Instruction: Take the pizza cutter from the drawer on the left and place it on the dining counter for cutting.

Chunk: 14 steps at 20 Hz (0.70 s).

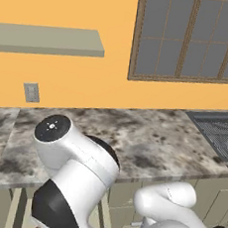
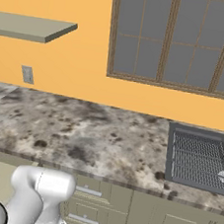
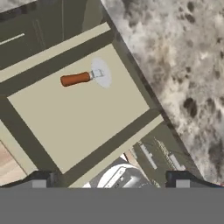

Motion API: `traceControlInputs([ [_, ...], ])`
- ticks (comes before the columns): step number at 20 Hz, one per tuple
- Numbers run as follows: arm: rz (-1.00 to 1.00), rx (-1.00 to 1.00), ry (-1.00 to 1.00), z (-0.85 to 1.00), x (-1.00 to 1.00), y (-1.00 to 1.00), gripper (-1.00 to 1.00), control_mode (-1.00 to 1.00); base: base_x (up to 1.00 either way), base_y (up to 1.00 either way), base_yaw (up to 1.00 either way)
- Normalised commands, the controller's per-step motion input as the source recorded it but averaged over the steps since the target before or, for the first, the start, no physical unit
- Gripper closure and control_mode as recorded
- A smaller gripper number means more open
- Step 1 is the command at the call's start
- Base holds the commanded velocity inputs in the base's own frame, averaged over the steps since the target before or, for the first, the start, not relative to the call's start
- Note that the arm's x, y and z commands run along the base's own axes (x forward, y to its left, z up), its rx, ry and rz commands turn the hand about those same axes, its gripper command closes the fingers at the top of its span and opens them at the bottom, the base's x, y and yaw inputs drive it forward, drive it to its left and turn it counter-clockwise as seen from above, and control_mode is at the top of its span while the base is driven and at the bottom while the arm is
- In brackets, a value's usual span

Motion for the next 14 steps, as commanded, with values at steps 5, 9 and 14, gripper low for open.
traceControlInputs([
  [5, -0.39, 0.12, 0.26, -0.17, 0.00, 0.01, -1.00, -1.00, 0.00, 0.00, 0.00],
  [9, -0.35, 0.11, 0.08, -0.23, 0.00, 0.00, -1.00, -1.00, 0.00, 0.00, 0.00],
  [14, -0.28, 0.13, 0.06, -0.26, 0.12, -0.02, -1.00, -1.00, 0.00, 0.00, 0.00],
])
